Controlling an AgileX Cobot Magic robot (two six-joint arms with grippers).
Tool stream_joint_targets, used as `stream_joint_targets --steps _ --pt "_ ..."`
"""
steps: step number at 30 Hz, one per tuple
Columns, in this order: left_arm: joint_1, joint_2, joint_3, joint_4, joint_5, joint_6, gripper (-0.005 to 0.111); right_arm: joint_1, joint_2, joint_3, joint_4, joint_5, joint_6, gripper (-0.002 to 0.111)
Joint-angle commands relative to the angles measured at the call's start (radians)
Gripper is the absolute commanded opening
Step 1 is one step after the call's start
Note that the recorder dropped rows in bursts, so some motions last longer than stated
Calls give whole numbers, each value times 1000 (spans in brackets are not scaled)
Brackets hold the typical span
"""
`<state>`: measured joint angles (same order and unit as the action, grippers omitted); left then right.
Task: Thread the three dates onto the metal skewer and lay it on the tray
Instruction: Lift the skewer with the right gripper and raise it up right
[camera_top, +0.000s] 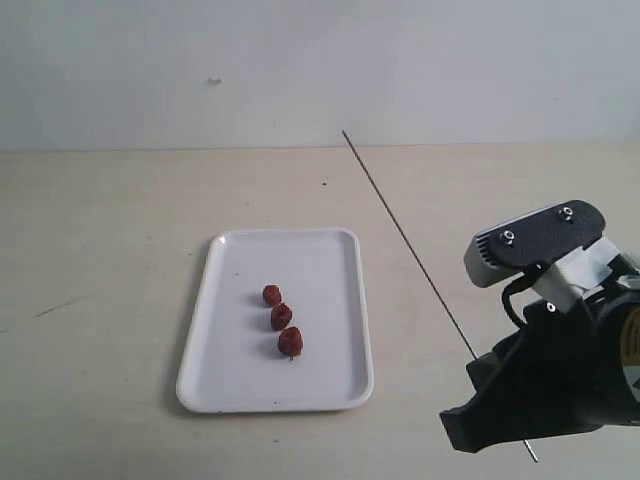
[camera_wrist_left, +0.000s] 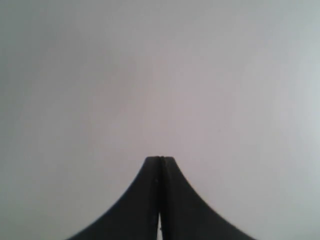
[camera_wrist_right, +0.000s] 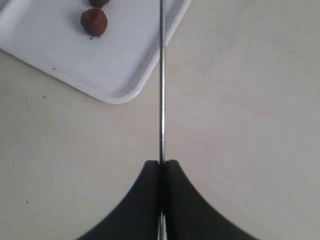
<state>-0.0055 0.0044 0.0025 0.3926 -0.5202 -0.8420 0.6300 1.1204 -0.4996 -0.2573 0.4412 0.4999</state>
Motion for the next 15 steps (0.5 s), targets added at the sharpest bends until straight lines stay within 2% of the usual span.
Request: stream_joint_targets --steps 1,4,7,9,15 --pt "0 -4 -3 4 -63 -22 0 3 -6 3 -11 -77 -1 0" --pt "6 5 -15 -63 -21 -22 0 3 -6 3 -23 -187 -4 0" --pt "6 102 -131 -65 170 12 0 1 -6 -14 -50 -274 -4 0" --pt "6 221 -236 -63 292 44 0 1 5 -53 -52 -257 -2 0" --pt "6 699 -459 -6 320 79 0 -72 58 -194 -56 -168 0 0"
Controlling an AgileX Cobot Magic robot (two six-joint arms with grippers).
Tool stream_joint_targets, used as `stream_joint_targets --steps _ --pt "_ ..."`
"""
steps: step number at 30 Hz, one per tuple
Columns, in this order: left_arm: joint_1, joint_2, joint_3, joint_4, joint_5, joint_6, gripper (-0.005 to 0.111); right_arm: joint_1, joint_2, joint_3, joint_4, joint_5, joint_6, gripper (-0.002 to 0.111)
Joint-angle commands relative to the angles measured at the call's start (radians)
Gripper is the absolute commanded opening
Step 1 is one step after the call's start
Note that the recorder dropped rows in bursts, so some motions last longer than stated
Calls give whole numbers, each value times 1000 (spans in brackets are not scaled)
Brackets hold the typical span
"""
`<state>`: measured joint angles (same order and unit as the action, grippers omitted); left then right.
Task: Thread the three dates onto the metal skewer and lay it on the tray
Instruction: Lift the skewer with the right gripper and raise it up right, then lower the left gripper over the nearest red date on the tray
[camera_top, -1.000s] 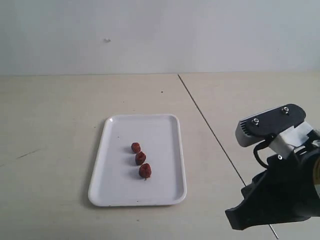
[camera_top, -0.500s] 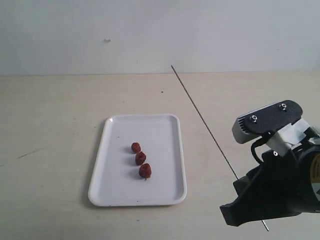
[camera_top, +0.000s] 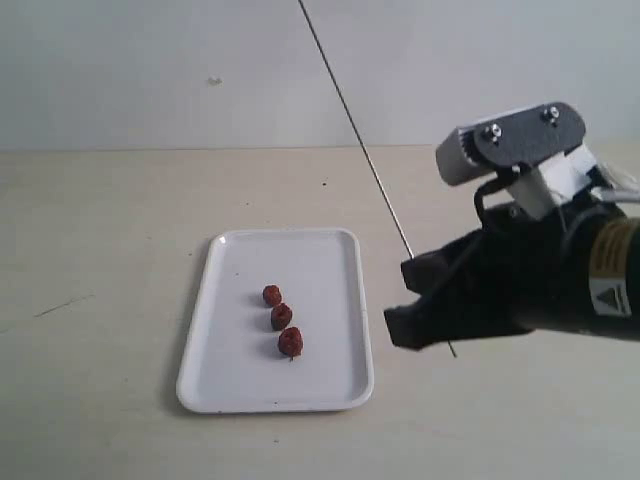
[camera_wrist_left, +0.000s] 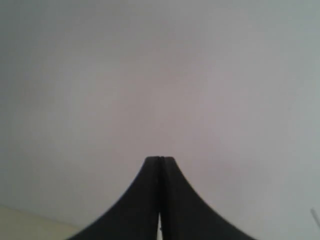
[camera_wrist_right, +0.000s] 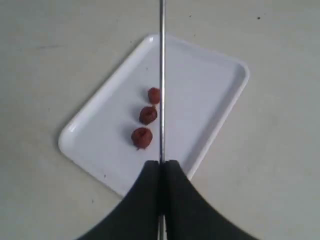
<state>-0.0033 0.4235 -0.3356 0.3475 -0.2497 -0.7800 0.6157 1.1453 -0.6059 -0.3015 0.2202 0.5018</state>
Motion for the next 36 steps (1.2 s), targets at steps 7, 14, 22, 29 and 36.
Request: stream_joint_targets --steps 7,14,22,29,36 --pt "-11 737 -312 96 287 25 0 -198 169 -359 -62 371 -12 0" --pt "-172 984 -471 75 661 223 0 -246 357 -557 -54 543 -144 0" --pt "-426 1109 -657 -88 676 370 8 -246 567 -632 31 545 -316 0" --pt "-578 1248 -831 -98 752 379 49 -287 685 -638 35 499 -337 0" --pt "-614 1361 -888 -98 804 501 50 -373 698 -638 136 491 -435 0"
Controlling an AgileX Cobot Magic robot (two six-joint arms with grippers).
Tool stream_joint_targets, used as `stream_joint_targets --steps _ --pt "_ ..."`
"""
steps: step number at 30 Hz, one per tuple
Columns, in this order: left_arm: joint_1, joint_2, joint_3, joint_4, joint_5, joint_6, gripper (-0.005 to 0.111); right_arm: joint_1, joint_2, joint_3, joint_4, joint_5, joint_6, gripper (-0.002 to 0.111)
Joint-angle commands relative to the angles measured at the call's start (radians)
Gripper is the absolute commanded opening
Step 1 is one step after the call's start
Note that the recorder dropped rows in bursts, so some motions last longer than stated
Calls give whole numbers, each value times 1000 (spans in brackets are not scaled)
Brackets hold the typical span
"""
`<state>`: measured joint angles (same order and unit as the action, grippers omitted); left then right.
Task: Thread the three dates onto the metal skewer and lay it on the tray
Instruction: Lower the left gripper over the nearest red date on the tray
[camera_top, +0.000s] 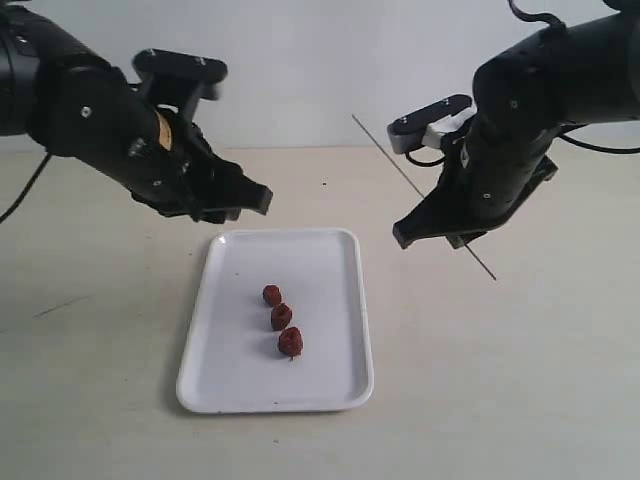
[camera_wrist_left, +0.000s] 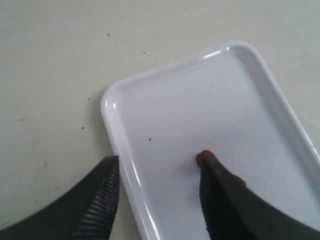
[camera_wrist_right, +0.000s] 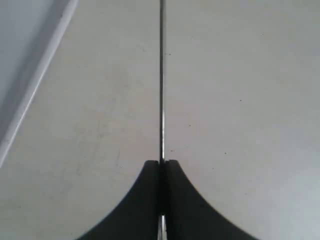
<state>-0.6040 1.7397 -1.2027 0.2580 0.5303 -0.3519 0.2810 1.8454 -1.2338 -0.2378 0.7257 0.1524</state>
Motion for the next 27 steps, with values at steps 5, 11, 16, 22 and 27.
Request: stream_joint_targets --steps 5,11,16,22,27 --pt "-23 86 -21 -11 29 276 50 -69 -2 -10 205 -19 -258 0" --pt "-29 123 -21 -7 -1 892 52 -85 -2 -10 284 -17 -380 0" --pt "-29 143 -21 0 -70 1314 60 -85 -2 -10 332 -15 -423 0" --pt "-33 159 -21 2 -95 1575 61 -85 -2 -10 332 -15 -440 0" --pt "-33 202 -11 -46 -90 1840 61 -85 2 -10 332 -15 -447 0"
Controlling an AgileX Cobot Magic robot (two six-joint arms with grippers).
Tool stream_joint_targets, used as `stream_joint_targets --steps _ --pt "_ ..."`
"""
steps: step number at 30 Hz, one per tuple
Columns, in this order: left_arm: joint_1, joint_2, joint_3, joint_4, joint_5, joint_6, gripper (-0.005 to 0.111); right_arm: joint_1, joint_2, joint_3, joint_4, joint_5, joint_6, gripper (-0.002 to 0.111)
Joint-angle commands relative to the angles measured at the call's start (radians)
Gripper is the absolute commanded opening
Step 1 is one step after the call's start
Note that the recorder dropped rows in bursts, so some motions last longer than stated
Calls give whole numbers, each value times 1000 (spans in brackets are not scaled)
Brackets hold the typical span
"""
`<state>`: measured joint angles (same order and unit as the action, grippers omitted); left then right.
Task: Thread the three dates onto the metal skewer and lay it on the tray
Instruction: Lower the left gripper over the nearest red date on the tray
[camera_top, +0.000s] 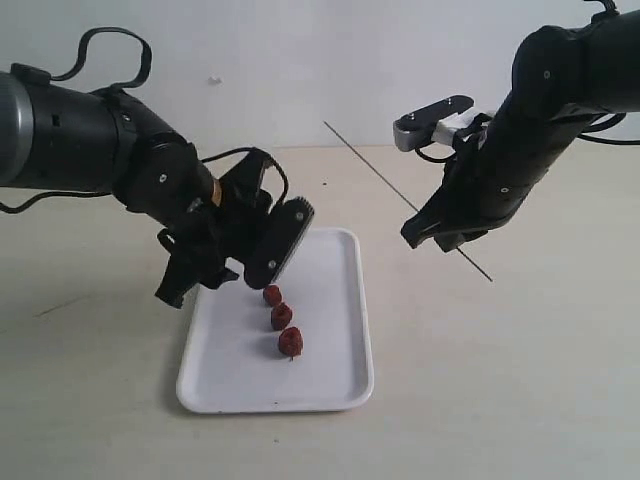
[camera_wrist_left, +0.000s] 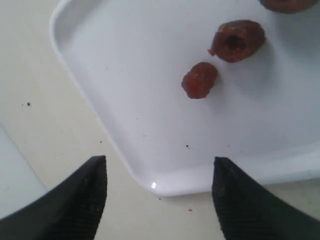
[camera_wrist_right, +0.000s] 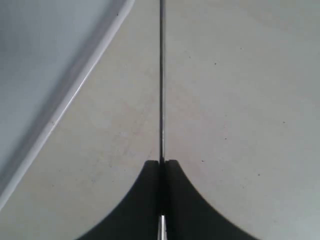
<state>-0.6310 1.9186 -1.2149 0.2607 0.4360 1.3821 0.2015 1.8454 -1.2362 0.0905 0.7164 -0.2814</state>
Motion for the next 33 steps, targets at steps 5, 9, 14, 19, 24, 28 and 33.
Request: stream_joint_targets --steps 5,9,14,19,24,28,33 --pt "-6 43 2 -272 4 309 61 -6 4 -8 6 -10 -31 0" --pt "-6 65 -56 -336 68 345 61 -6 4 -8 8 -9 -31 0" --pt "0 134 -205 -368 230 347 61 -6 4 -8 8 -9 -31 0" --pt "36 166 -269 -379 309 379 59 -6 4 -8 8 -9 -39 0" --pt "69 170 -276 -385 351 431 54 -6 4 -8 6 -12 -56 0" --pt "74 177 -276 -429 344 497 54 -6 4 -8 8 -12 -58 0" --pt "74 199 -276 -526 312 633 56 -6 4 -8 8 -12 -58 0"
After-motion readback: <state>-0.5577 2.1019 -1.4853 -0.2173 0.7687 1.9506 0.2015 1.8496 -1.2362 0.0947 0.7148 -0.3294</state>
